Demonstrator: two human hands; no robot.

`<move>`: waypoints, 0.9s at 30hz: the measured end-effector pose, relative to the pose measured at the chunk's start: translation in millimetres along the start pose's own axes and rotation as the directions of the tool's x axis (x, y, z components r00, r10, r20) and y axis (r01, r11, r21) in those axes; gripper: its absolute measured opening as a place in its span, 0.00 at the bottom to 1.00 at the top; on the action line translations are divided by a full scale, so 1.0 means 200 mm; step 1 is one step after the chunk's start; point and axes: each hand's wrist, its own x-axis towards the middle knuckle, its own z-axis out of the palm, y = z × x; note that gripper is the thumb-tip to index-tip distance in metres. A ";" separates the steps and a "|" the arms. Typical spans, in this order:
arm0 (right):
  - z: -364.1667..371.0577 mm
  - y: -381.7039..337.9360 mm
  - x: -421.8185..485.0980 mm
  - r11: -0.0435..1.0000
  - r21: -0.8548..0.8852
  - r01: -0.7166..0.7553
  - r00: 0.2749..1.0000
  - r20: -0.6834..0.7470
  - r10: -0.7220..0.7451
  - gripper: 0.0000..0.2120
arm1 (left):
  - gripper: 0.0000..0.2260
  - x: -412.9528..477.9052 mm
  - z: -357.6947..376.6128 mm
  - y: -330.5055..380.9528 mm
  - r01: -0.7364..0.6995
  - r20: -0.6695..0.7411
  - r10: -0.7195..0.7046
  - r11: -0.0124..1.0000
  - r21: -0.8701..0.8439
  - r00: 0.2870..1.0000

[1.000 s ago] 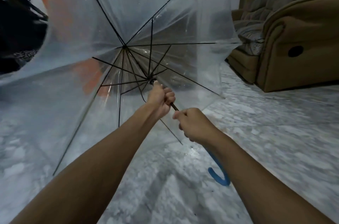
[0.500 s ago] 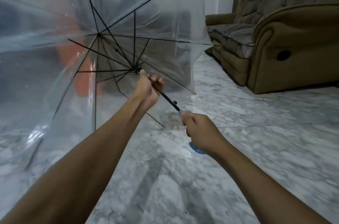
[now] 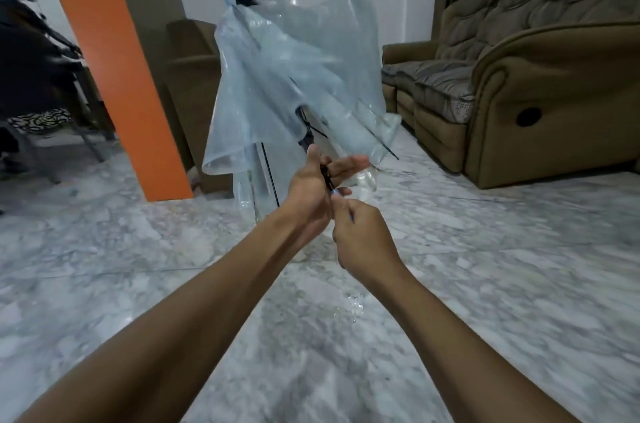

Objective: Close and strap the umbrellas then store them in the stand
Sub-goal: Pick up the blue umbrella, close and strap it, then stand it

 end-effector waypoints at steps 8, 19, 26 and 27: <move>0.01 -0.02 0.00 0.990 0.123 -0.064 0.997 0.041 0.059 0.22 | 0.17 -0.02 0.01 -0.03 0.016 -0.035 -0.016 1.000 0.025 0.999; -0.05 0.02 0.06 0.992 0.047 -0.117 0.993 0.009 0.116 0.22 | 0.20 -0.02 0.03 -0.05 0.149 0.037 -0.147 0.987 -0.056 0.988; -0.11 0.08 0.06 0.986 0.007 -0.164 0.986 0.028 0.163 0.19 | 0.17 -0.05 -0.02 -0.05 0.275 -0.067 -0.278 0.835 0.476 0.958; -0.13 0.08 0.06 0.984 -0.012 -0.177 0.984 0.024 0.178 0.19 | 0.17 -0.08 -0.01 -0.02 0.273 -0.061 -0.301 0.738 0.617 0.952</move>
